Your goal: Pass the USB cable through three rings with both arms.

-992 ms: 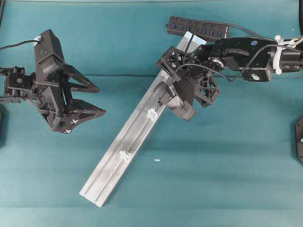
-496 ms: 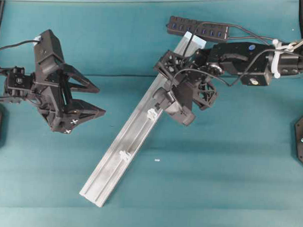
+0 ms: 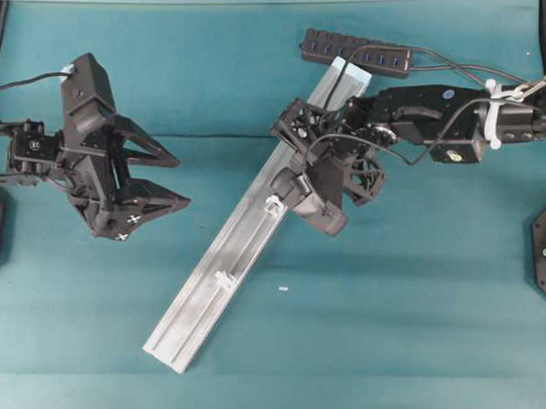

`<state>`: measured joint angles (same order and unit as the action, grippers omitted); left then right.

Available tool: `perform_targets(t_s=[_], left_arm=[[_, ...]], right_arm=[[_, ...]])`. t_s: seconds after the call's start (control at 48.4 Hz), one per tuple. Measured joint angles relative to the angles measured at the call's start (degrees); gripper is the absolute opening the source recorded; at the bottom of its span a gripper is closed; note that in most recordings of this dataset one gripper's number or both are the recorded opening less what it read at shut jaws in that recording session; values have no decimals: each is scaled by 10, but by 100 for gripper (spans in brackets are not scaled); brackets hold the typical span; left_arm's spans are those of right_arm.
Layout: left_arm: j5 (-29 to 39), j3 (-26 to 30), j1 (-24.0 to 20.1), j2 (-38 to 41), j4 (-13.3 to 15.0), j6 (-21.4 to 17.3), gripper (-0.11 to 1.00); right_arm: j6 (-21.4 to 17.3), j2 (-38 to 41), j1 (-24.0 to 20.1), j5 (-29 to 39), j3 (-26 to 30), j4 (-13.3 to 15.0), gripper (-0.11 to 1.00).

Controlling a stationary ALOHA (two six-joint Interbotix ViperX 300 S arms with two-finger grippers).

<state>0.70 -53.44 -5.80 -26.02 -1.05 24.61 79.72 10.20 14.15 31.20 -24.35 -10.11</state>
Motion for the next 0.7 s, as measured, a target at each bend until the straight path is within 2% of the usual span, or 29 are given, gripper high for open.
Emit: perform_targets(t_s=[0.703], left_arm=[[1, 0, -1, 0, -1, 5, 91]], right_arm=[[-2, 3, -19, -8, 9, -33, 10]])
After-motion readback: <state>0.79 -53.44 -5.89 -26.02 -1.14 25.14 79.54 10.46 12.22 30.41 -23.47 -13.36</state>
